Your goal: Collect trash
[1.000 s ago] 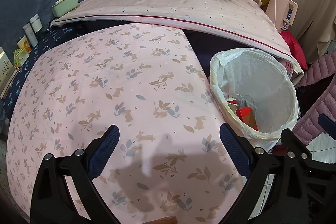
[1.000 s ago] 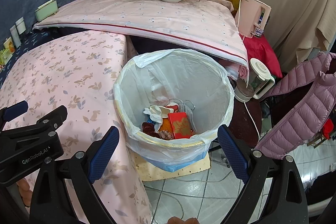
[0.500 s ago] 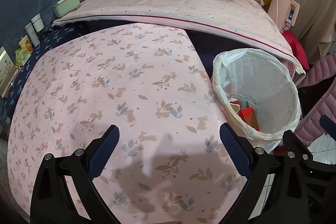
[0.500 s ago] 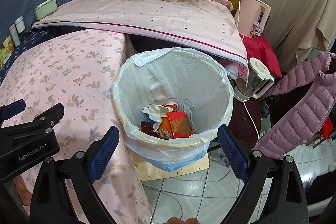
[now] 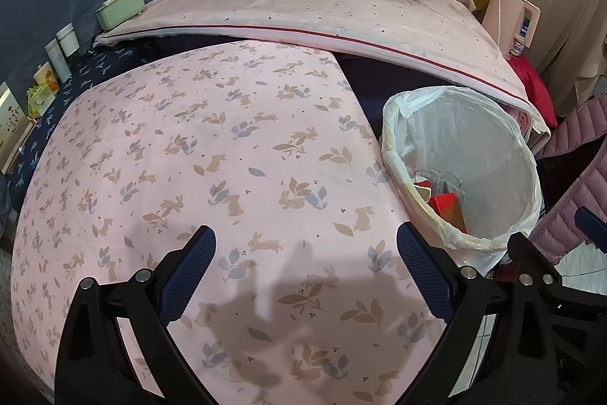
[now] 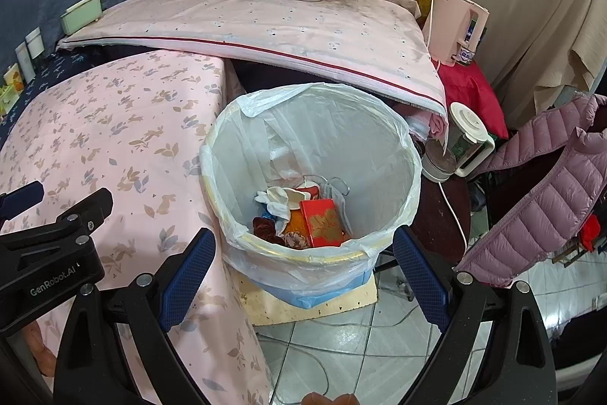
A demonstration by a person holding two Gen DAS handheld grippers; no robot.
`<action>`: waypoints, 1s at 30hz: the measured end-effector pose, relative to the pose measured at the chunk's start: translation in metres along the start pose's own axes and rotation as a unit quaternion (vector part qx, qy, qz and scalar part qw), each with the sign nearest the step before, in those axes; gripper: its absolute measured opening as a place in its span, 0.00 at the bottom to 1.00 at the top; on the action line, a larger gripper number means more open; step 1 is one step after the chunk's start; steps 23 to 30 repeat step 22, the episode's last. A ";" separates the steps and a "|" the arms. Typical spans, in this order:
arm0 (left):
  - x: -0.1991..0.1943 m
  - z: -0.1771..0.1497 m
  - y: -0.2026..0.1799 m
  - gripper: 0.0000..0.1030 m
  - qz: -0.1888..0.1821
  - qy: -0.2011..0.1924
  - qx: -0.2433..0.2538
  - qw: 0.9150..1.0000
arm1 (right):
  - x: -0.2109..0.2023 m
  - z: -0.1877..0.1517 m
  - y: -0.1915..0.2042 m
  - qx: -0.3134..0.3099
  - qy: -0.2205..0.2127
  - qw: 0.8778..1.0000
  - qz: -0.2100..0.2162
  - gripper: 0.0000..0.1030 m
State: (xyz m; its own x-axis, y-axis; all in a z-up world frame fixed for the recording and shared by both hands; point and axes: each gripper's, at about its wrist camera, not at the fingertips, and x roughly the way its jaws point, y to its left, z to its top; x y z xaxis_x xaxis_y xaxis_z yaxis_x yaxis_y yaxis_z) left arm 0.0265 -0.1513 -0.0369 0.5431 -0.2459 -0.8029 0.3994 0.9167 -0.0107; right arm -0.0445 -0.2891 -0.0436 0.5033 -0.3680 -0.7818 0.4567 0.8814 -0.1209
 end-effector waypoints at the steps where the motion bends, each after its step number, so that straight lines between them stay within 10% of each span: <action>1: 0.000 0.000 0.000 0.89 0.000 0.001 0.001 1.000 | 0.000 -0.001 0.000 0.000 0.000 1.000 -0.001 0.88; 30: 0.003 -0.007 0.000 0.89 -0.005 0.007 0.007 1.000 | 0.000 0.000 0.001 0.000 0.000 1.000 -0.002 0.88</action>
